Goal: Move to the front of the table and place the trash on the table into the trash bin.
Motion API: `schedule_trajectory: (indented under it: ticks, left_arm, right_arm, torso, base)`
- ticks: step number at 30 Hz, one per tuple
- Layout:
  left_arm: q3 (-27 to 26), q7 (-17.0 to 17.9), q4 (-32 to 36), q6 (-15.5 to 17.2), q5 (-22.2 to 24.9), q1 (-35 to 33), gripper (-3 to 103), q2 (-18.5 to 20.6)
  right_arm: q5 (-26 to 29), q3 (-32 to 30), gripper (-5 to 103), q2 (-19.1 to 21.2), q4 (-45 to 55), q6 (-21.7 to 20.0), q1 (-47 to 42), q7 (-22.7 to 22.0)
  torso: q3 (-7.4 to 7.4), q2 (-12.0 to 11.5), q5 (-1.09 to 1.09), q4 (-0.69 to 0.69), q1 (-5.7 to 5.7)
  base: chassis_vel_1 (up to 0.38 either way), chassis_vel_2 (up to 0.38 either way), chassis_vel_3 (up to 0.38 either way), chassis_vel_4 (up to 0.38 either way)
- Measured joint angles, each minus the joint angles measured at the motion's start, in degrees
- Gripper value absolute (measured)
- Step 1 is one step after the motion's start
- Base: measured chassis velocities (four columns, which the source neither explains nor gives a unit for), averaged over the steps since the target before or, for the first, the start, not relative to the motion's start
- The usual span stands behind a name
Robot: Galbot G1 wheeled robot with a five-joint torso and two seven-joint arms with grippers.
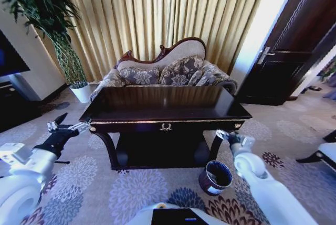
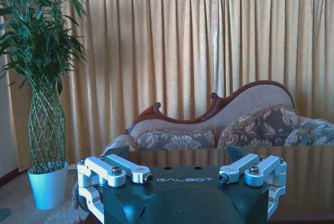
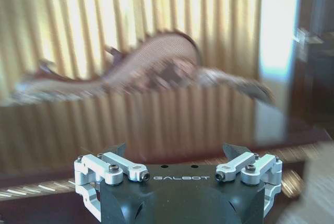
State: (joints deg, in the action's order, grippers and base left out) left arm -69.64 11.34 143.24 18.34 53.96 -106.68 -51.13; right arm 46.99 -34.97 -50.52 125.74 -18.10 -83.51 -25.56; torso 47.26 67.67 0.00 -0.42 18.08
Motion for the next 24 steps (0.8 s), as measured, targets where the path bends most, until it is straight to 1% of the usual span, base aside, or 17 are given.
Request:
schedule_trajectory:
  ticks: [3, 5, 7, 11, 19, 24]
  left_arm:
    - [0.55, -0.04, -0.01, -0.40, 0.20, 0.53, 100, -0.03]
    - [0.69, -0.07, 0.00, -0.40, 0.31, 0.67, 100, -0.03]
    - [0.95, -0.07, -0.01, -0.40, 0.91, 0.96, 100, -0.07]
    - [1.25, -0.17, -0.01, -0.40, 1.09, 1.44, 100, 0.13]
    - [1.72, -0.33, -0.01, -0.18, 1.03, 1.86, 100, 0.74]
    - [1.78, -0.53, -0.01, -0.12, 1.01, 1.86, 100, 1.02]
  right_arm:
    - [0.76, -2.37, 100, 2.42, 9.14, -0.14, -3.65, 0.31]
    - [0.82, -2.75, 100, 2.71, 10.33, 0.00, -4.18, 0.70]
    - [0.28, -3.44, 100, 3.25, 12.62, 1.41, -5.31, 2.81]
    - [-0.88, -3.07, 100, 3.32, 13.25, 2.68, -5.52, 4.65]
    - [-1.15, -2.78, 100, 3.29, 14.00, 2.81, -5.37, 5.31]
    - [-1.09, -2.95, 100, 3.34, 14.49, 2.81, -5.66, 7.38]
  torso:
    - [0.00, 0.00, -0.01, -0.02, 0.00]
    - [0.00, 0.00, -0.01, -0.01, 0.00]
    - [0.00, 0.00, -0.01, -0.01, 0.00]
    - [0.00, 0.00, 0.01, 0.00, 0.00]
    - [0.00, 0.00, 0.00, -0.01, 0.01]
    - [0.01, -0.01, 0.01, 0.00, 0.01]
  base:
    - [0.000, 0.000, 0.000, 0.000]
    - [0.000, 0.000, 0.000, 0.000]
    - [0.000, 0.000, 0.000, 0.000]
    - [0.000, 0.000, 0.000, 0.000]
    - [0.000, 0.000, 0.000, 0.000]
    - [0.060, -0.047, -0.054, 0.065]
